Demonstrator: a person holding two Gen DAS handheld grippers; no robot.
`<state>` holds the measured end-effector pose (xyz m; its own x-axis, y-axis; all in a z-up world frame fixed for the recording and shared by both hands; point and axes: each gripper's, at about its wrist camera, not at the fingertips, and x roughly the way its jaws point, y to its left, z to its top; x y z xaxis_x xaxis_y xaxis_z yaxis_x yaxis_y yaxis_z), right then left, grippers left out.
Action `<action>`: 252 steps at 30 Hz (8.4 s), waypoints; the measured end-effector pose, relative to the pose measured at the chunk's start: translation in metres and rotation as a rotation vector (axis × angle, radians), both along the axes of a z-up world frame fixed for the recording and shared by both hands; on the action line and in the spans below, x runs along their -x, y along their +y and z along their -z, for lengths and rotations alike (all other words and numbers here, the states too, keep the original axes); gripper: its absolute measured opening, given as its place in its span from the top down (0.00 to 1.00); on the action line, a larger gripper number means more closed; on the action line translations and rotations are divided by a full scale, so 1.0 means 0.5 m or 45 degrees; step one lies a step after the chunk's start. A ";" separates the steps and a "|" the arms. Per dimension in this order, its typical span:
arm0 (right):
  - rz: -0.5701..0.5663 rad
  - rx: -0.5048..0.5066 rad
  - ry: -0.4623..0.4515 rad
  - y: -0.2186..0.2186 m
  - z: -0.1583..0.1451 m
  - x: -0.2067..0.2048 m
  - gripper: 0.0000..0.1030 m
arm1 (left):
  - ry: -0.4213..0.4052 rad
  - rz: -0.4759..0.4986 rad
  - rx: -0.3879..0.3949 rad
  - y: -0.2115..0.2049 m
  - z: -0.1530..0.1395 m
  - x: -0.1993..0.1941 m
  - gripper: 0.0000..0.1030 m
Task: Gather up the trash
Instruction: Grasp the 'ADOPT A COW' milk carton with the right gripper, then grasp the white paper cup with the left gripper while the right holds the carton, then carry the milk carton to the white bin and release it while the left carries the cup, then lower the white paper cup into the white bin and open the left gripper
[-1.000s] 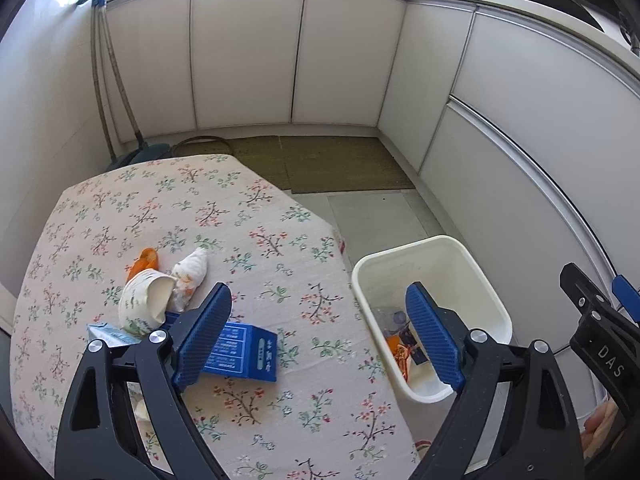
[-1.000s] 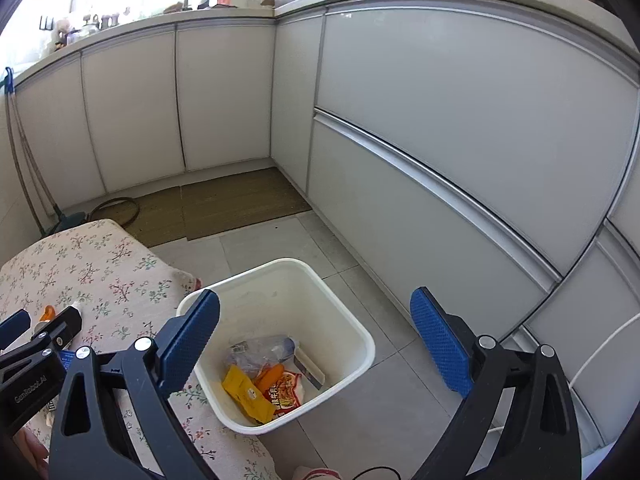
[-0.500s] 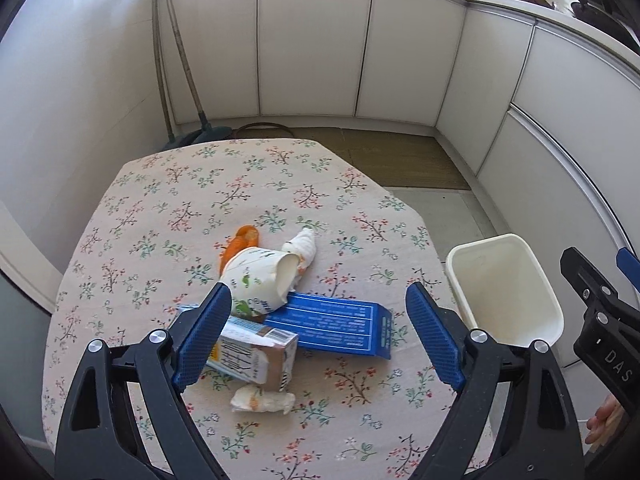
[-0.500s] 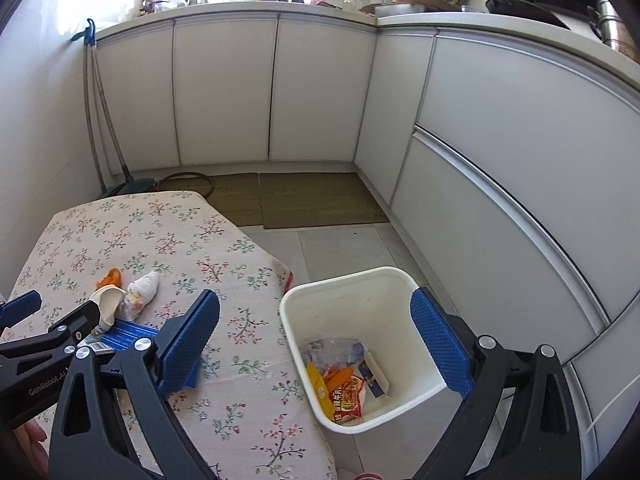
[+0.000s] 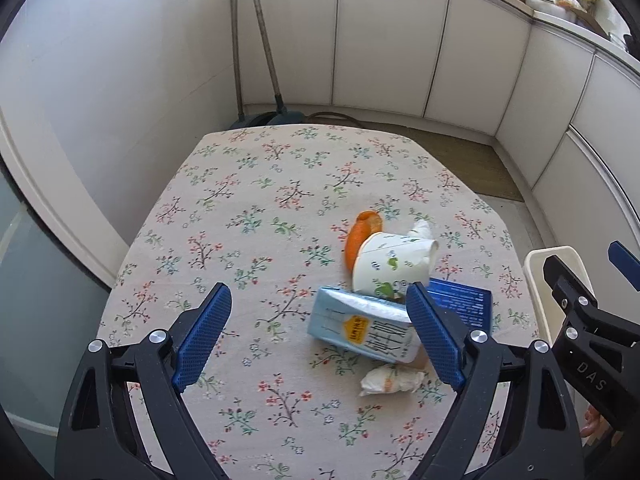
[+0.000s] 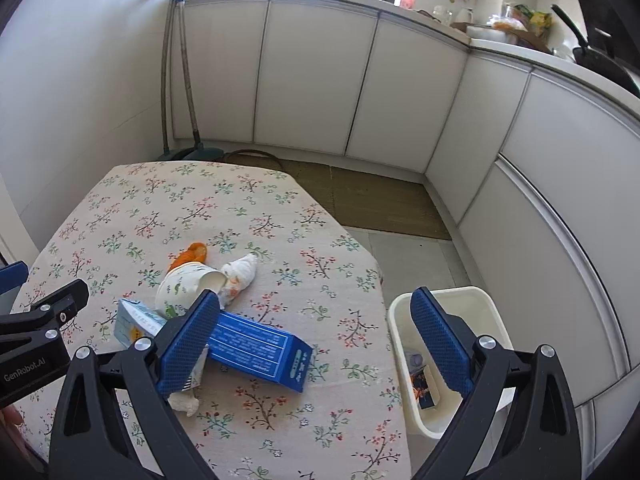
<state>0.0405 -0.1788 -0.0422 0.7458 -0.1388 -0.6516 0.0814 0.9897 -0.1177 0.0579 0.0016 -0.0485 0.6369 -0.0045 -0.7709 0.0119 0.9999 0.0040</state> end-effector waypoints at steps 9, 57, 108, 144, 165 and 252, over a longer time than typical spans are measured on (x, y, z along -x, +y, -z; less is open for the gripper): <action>-0.141 0.031 0.061 0.095 0.027 -0.030 0.09 | 0.047 -0.086 -0.015 0.097 0.013 0.000 0.17; -0.615 0.207 0.195 0.301 0.130 -0.095 0.46 | 0.119 -0.282 0.092 0.255 0.009 -0.019 0.17; 0.155 -0.325 -0.068 -0.145 -0.016 -0.043 0.45 | 0.407 0.255 0.142 -0.117 0.177 -0.215 0.07; 0.119 -0.320 -0.075 -0.131 -0.020 -0.036 0.45 | 0.139 0.183 0.125 -0.075 0.069 -0.183 0.98; 0.133 -0.344 -0.190 -0.170 -0.063 -0.005 0.46 | -0.076 0.184 0.208 -0.081 -0.064 -0.123 0.98; 0.838 -0.133 -0.104 -0.599 -0.009 0.172 0.08 | -0.063 0.488 0.177 -0.560 -0.012 -0.039 0.24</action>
<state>-0.0454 -0.4784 -0.0379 0.5746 -0.5207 -0.6314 0.6764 0.7365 0.0082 0.0772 -0.2782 -0.0427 0.6051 -0.3505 -0.7148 0.3867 0.9142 -0.1210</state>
